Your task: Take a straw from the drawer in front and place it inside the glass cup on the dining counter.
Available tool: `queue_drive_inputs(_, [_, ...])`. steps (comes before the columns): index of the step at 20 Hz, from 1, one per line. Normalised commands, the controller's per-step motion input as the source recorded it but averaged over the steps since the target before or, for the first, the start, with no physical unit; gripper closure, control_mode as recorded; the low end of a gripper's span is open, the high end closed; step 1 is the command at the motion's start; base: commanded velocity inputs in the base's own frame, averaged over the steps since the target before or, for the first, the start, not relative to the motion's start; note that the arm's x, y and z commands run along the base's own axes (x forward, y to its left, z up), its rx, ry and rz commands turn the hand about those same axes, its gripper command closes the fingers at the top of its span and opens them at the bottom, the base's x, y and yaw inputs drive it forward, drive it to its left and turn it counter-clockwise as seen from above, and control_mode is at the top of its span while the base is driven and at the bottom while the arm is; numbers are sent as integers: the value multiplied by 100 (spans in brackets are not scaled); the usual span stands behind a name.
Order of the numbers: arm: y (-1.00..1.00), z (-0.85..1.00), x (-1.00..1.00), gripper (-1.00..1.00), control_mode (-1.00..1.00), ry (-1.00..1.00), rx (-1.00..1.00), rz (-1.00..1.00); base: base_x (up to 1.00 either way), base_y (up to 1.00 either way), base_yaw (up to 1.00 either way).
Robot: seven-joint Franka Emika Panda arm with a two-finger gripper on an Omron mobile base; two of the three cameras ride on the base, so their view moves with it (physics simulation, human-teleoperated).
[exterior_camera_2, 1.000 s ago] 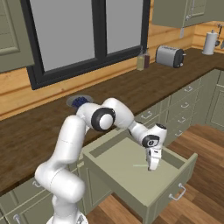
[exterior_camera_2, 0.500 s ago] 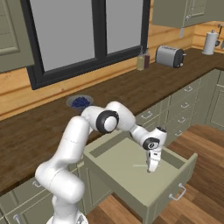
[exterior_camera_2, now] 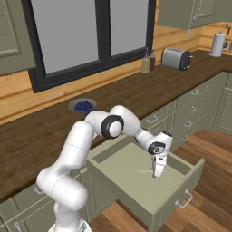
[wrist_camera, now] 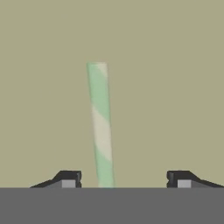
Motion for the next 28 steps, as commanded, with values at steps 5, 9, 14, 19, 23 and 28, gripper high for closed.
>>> queue_drive_inputs(5, [0, -41, -5, -100, -100, -1, 0, 0, 0, 0, 0])
queue_drive_inputs(9, [0, -52, -12, -100, -100, -6, 0, 0, 0, 0, 0])
queue_drive_inputs(14, [0, -58, -11, -100, -100, -12, 0, 0, 0, 0, 0])
queue_drive_inputs(19, [0, -61, -10, -100, -100, -12, -1, 0, 0, 0, 0])
queue_drive_inputs(23, [0, -66, 0, 100, -100, -1, -3, 0, 0, 0, 0])
queue_drive_inputs(28, [2, -64, 0, 100, -100, 0, -5, 0, 0, 0, 0])
